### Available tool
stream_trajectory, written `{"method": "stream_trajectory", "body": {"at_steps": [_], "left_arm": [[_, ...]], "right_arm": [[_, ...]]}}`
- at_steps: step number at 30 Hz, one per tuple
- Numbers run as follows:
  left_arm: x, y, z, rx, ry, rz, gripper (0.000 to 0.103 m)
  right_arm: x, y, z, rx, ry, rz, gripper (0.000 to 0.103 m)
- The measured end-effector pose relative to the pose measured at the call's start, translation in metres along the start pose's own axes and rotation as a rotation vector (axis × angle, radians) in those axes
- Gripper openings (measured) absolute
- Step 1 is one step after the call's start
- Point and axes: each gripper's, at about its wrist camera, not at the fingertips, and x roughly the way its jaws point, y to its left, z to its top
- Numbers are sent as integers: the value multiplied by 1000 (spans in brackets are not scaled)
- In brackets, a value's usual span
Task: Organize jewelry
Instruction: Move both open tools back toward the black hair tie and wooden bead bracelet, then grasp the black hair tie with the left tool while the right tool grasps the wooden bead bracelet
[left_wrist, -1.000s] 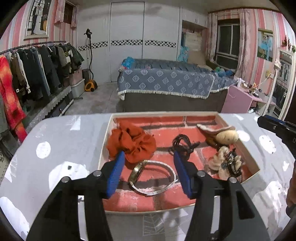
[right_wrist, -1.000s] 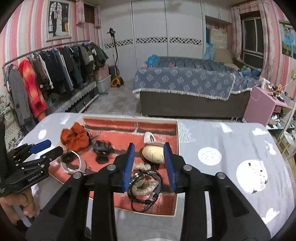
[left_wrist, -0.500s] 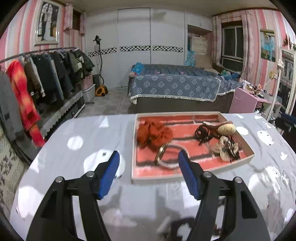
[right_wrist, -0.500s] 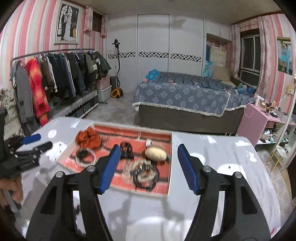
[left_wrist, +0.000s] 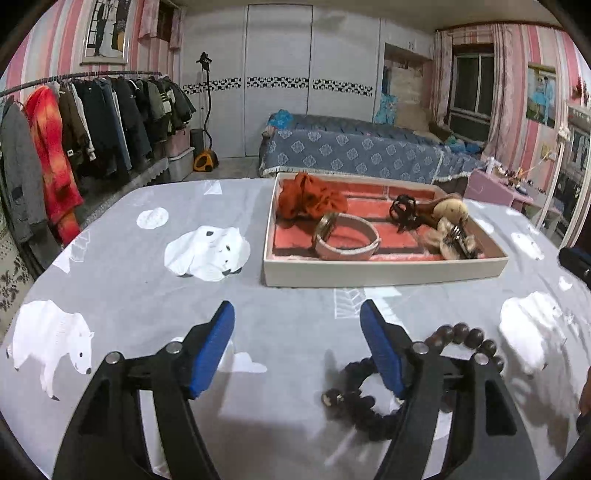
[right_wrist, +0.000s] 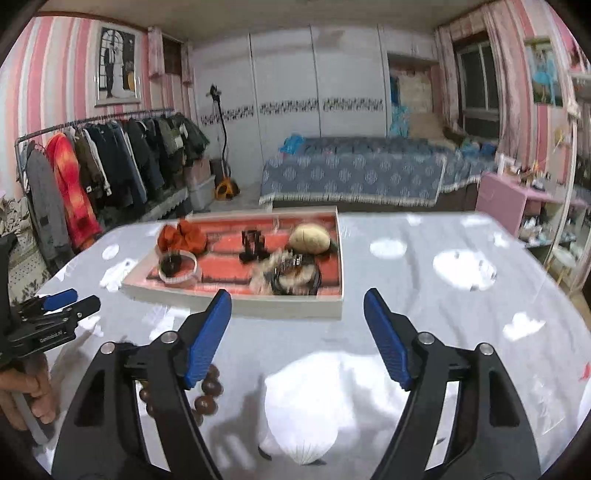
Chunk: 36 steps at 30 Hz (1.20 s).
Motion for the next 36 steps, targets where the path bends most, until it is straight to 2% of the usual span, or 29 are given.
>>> {"method": "stream_trajectory", "body": {"at_steps": [3, 6, 14, 22, 27, 30, 34, 36], "left_arm": [[0, 3, 1, -8, -21, 20, 74], [1, 3, 0, -16, -12, 5, 74], [3, -8, -4, 42, 0, 6, 74], [10, -15, -12, 72, 59, 10, 74], [16, -19, -16, 77, 104, -36, 74], [23, -26, -20, 115, 149, -14, 74], [30, -21, -23, 99, 195, -13, 72], [33, -20, -24, 99, 217, -22, 59]], "right_arm": [[-3, 1, 0, -35, -24, -47, 77], [1, -3, -3, -18, -1, -26, 77], [10, 6, -10, -39, 29, -10, 80], [26, 30, -23, -97, 108, -3, 80], [36, 24, -29, -77, 155, -9, 80], [38, 27, -31, -87, 164, -6, 80], [49, 36, -36, -80, 210, 12, 80], [56, 44, -39, -107, 240, 14, 80]]}}
